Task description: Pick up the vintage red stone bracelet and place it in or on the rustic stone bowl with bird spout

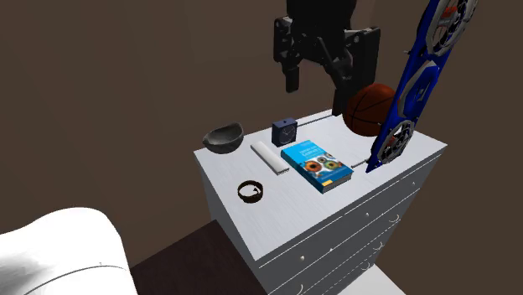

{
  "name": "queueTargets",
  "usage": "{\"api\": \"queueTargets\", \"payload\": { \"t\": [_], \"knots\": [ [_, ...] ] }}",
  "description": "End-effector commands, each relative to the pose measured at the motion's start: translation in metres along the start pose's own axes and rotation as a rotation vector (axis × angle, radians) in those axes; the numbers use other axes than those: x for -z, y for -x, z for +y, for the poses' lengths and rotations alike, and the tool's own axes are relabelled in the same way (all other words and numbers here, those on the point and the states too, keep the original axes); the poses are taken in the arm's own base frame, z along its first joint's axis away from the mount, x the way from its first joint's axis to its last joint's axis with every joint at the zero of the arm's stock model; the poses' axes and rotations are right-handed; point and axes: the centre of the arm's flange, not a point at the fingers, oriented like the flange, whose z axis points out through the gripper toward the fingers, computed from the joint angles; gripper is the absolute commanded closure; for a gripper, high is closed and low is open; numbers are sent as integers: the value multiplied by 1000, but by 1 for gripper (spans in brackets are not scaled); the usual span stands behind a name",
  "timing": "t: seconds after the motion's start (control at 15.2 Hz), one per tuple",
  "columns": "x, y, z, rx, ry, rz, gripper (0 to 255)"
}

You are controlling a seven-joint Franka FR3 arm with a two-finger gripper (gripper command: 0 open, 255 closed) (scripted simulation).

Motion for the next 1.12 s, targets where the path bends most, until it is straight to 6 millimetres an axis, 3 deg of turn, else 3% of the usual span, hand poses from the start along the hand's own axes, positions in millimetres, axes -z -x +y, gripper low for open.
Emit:
{"api": "queueTargets", "payload": {
  "t": [0.0,1.06],
  "knots": [
    [0,0,0,0,0,0,0],
    [-188,15,-100,28,30,-25,0]
  ]
}}
